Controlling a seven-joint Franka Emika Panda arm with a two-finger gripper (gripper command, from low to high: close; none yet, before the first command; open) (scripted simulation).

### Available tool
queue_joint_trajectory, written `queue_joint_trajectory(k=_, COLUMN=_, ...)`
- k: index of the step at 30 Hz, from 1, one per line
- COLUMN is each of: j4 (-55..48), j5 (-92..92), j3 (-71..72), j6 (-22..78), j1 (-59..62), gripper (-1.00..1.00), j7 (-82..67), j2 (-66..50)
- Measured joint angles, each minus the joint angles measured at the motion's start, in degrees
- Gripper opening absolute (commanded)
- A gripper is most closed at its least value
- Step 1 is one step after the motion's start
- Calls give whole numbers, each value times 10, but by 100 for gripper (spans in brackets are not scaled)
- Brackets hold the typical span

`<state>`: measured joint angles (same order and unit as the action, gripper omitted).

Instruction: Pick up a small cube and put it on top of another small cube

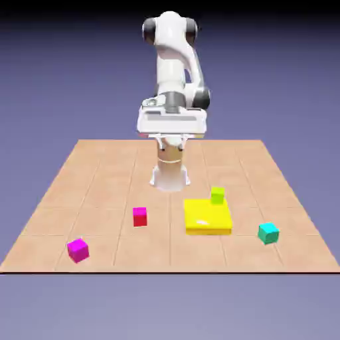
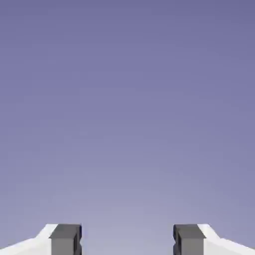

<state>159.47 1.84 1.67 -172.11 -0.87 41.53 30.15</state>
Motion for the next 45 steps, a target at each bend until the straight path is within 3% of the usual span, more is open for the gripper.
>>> queue_joint_trajectory(k=30, j4=-378, j5=455, j3=413, j6=470, j1=-45, gripper=0, j7=-230, j2=-620)
queue_joint_trajectory(k=34, j4=-387, j5=519, j3=362, j6=431, j1=-69, gripper=0, j7=-192, j2=-682)
queue_joint_trajectory(k=35, j4=-389, j5=535, j3=351, j6=422, j1=-74, gripper=-100, j7=-183, j2=-697)
queue_joint_trajectory(k=41, j4=-374, j5=446, j3=407, j6=469, j1=-44, gripper=-100, j7=-223, j2=-616)
queue_joint_trajectory(k=45, j4=-315, j5=359, j3=324, j6=447, j1=-20, gripper=-100, j7=-124, j2=-552)
